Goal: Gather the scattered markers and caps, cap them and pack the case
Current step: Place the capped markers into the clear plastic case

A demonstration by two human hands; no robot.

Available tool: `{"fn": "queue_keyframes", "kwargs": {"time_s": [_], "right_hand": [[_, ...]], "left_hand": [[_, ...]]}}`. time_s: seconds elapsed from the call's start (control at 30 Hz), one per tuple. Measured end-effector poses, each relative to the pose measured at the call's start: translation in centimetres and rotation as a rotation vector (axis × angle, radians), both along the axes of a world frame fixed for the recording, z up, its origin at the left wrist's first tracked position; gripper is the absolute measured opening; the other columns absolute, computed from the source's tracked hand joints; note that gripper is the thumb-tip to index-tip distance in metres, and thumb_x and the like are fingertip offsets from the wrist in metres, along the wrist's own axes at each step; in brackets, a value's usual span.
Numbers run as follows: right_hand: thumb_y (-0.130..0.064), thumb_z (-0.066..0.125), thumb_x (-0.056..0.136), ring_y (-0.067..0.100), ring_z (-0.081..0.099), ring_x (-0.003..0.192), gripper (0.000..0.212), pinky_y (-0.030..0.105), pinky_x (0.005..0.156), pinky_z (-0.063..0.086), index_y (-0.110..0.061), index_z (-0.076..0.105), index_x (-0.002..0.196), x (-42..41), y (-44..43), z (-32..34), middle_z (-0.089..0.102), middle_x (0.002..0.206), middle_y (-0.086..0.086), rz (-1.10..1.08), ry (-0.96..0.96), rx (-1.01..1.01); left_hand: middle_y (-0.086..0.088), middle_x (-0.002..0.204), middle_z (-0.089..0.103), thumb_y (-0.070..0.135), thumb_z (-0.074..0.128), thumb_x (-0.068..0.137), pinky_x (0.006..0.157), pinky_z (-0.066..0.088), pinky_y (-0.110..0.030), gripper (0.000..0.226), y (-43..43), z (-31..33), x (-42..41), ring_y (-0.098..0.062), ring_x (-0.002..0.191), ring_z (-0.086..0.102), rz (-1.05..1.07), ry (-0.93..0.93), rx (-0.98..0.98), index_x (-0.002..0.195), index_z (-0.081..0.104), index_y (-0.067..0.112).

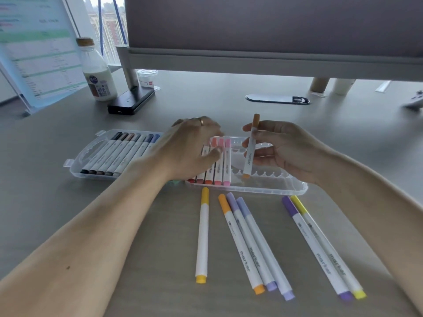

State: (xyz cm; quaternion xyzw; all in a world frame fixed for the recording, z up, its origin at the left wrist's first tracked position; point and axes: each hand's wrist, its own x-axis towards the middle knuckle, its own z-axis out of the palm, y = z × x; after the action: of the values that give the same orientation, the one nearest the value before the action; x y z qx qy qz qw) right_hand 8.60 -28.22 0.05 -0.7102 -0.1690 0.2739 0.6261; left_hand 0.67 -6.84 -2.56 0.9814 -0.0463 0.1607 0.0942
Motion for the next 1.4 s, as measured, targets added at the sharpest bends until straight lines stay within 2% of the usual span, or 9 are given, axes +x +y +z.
{"fn": "queue_keyframes", "kwargs": {"time_s": [0.1,0.2,0.37,0.4,0.53,0.67,0.87,1.0,1.4], "right_hand": [[-0.009,0.051,0.106,0.023,0.076,0.076,0.023,0.028,0.068,0.063,-0.009,0.065,0.125,-0.2,0.6,-0.1,0.072,0.103,0.017,0.016,-0.034,-0.031],[-0.007,0.053,0.105,0.016,0.075,0.068,0.025,0.029,0.071,0.064,-0.007,0.063,0.128,-0.6,1.2,-0.3,0.075,0.083,0.004,0.035,-0.079,-0.037],[-0.008,0.063,0.099,0.024,0.078,0.086,0.03,0.055,0.095,0.058,-0.014,0.062,0.129,-0.9,1.5,-1.2,0.08,0.09,0.006,0.073,-0.23,-0.166],[-0.009,0.065,0.098,0.023,0.078,0.085,0.033,0.057,0.096,0.056,-0.016,0.062,0.131,-0.9,1.5,-1.2,0.08,0.089,0.004,0.077,-0.263,-0.191],[-0.016,0.074,0.091,0.014,0.077,0.076,0.048,0.04,0.084,0.062,-0.02,0.061,0.137,-1.4,1.0,-1.1,0.079,0.081,-0.009,0.097,-0.517,-0.335],[-0.027,0.081,0.084,0.008,0.074,0.067,0.055,0.039,0.079,0.062,-0.019,0.062,0.135,-1.4,0.6,-1.4,0.079,0.079,-0.009,0.074,-0.643,-0.4],[-0.032,0.085,0.079,0.008,0.074,0.068,0.061,0.043,0.08,0.062,-0.02,0.062,0.135,-0.9,0.3,-2.1,0.078,0.08,-0.007,0.049,-0.636,-0.366],[-0.033,0.085,0.08,0.009,0.074,0.07,0.063,0.045,0.084,0.062,-0.021,0.059,0.137,-0.9,0.3,-2.2,0.078,0.081,-0.006,0.055,-0.626,-0.359],[-0.032,0.086,0.079,0.009,0.074,0.068,0.064,0.039,0.079,0.061,-0.021,0.06,0.136,-0.7,0.3,-2.6,0.077,0.078,-0.005,0.05,-0.622,-0.356]], "left_hand": [[0.007,0.15,0.053,0.059,0.049,0.095,0.113,0.041,-0.034,0.064,-0.6,0.1,0.0,-0.009,0.136,0.05,-0.07,-0.131,-0.142,0.149,0.052,0.025],[0.009,0.162,0.037,0.075,0.057,0.085,0.119,0.033,-0.033,0.091,-1.3,-0.2,-0.1,-0.008,0.146,0.037,-0.142,-0.037,-0.184,0.16,0.032,0.031],[0.011,0.167,0.03,0.087,0.064,0.069,0.123,0.03,-0.044,0.112,-0.9,-0.8,0.3,-0.009,0.151,0.03,-0.148,0.073,-0.164,0.162,0.022,0.041],[0.012,0.166,0.03,0.087,0.063,0.067,0.123,0.03,-0.045,0.113,-0.9,-0.8,0.4,-0.009,0.151,0.031,-0.147,0.075,-0.159,0.162,0.023,0.041],[0.013,0.164,0.035,0.09,0.061,0.065,0.122,0.032,-0.047,0.112,-0.8,-0.8,0.5,-0.009,0.149,0.033,-0.122,0.096,-0.155,0.159,0.034,0.034],[0.013,0.162,0.038,0.093,0.054,0.063,0.122,0.031,-0.043,0.11,-1.0,-0.5,0.4,-0.01,0.147,0.036,-0.097,0.169,-0.146,0.155,0.043,0.034],[0.015,0.163,0.037,0.097,0.056,0.063,0.123,0.026,-0.041,0.11,-1.3,0.1,0.3,-0.009,0.149,0.034,-0.064,0.256,-0.158,0.153,0.046,0.035],[0.014,0.163,0.037,0.088,0.057,0.067,0.114,0.026,-0.034,0.102,-1.6,0.4,0.1,-0.01,0.147,0.034,-0.067,0.275,-0.158,0.153,0.046,0.034],[0.013,0.164,0.035,0.089,0.058,0.066,0.117,0.026,-0.039,0.104,-1.7,0.3,0.1,-0.012,0.148,0.034,-0.059,0.279,-0.121,0.154,0.044,0.035]]}}
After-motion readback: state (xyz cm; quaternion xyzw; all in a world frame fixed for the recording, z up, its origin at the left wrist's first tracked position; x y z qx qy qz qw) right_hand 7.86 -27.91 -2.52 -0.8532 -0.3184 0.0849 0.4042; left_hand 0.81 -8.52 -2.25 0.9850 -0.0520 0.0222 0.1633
